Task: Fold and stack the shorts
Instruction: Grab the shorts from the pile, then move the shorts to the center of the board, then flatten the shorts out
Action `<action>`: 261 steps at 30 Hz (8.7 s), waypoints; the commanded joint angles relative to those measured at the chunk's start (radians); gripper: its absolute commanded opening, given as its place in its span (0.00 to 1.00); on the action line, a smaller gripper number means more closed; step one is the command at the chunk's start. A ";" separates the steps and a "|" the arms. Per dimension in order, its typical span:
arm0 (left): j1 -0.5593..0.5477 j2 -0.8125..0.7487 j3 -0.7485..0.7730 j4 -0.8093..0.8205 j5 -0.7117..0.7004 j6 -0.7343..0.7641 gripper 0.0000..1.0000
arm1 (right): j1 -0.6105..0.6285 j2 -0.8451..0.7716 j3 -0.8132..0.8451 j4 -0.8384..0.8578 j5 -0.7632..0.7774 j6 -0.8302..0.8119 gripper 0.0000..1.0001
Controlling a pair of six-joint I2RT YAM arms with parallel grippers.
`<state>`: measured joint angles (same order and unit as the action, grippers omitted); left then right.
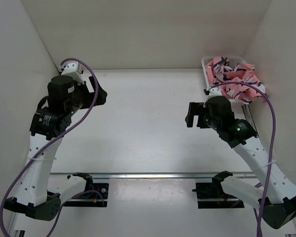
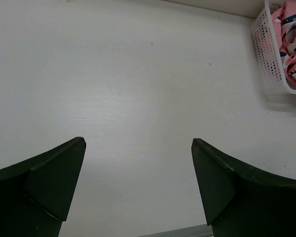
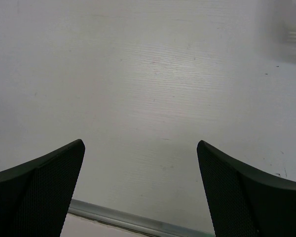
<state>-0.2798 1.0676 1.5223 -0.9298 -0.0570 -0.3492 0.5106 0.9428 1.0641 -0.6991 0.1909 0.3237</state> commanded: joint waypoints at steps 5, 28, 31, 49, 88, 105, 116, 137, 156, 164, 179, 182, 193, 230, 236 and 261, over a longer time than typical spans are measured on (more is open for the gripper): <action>-0.002 -0.028 -0.039 0.034 0.026 0.021 1.00 | -0.003 0.050 0.017 0.012 0.140 0.008 0.99; -0.002 0.130 0.004 0.043 0.199 0.064 1.00 | -0.599 1.064 0.979 -0.108 0.266 0.193 0.98; -0.002 0.150 0.004 0.054 0.194 0.053 1.00 | -0.636 1.244 1.141 -0.108 0.226 0.216 1.00; -0.002 0.246 0.055 0.078 0.215 0.104 1.00 | -0.592 1.404 1.248 0.269 0.092 0.217 0.00; -0.137 0.050 -0.230 -0.011 0.308 -0.207 0.57 | -0.035 0.266 0.059 -0.020 0.047 0.221 0.80; -0.499 0.457 -0.059 0.017 0.097 -0.301 0.93 | -0.170 0.303 -0.309 0.211 -0.445 0.278 0.93; -0.466 0.428 -0.016 -0.018 0.046 -0.301 0.80 | -0.184 0.441 -0.077 0.256 -0.512 0.239 0.00; 0.106 0.299 0.368 -0.244 -0.003 -0.085 0.84 | 0.499 0.593 0.211 0.315 -0.485 0.311 0.07; -0.188 0.068 -0.575 0.013 0.302 -0.183 1.00 | -0.055 0.375 0.004 0.180 -0.419 0.255 0.49; -0.262 0.101 -0.686 0.147 0.391 -0.289 1.00 | -0.087 0.523 0.016 0.245 -0.478 0.290 0.89; -0.271 0.331 -0.627 0.230 0.309 -0.260 0.11 | -0.139 0.692 0.036 0.478 -0.518 0.416 0.14; -0.228 0.371 -0.520 0.218 0.329 -0.237 0.11 | -0.139 0.692 0.101 0.454 -0.507 0.416 0.00; -0.013 0.670 0.729 -0.268 0.096 -0.120 0.11 | -0.231 0.697 0.811 0.248 -0.507 0.258 0.00; 0.224 0.310 -0.497 0.091 0.264 -0.267 0.70 | -0.379 0.358 -0.417 0.487 -0.755 0.501 0.62; 0.234 0.413 -0.533 0.151 0.309 -0.258 0.99 | -0.379 0.487 -0.408 0.593 -0.775 0.532 0.68; 0.316 0.473 -0.124 0.053 0.203 -0.224 0.10 | -0.342 0.705 0.170 0.355 -0.501 0.442 0.00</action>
<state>0.0086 1.6680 1.2694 -0.8330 0.1844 -0.5846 0.1799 1.7267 1.1378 -0.1841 -0.4046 0.8574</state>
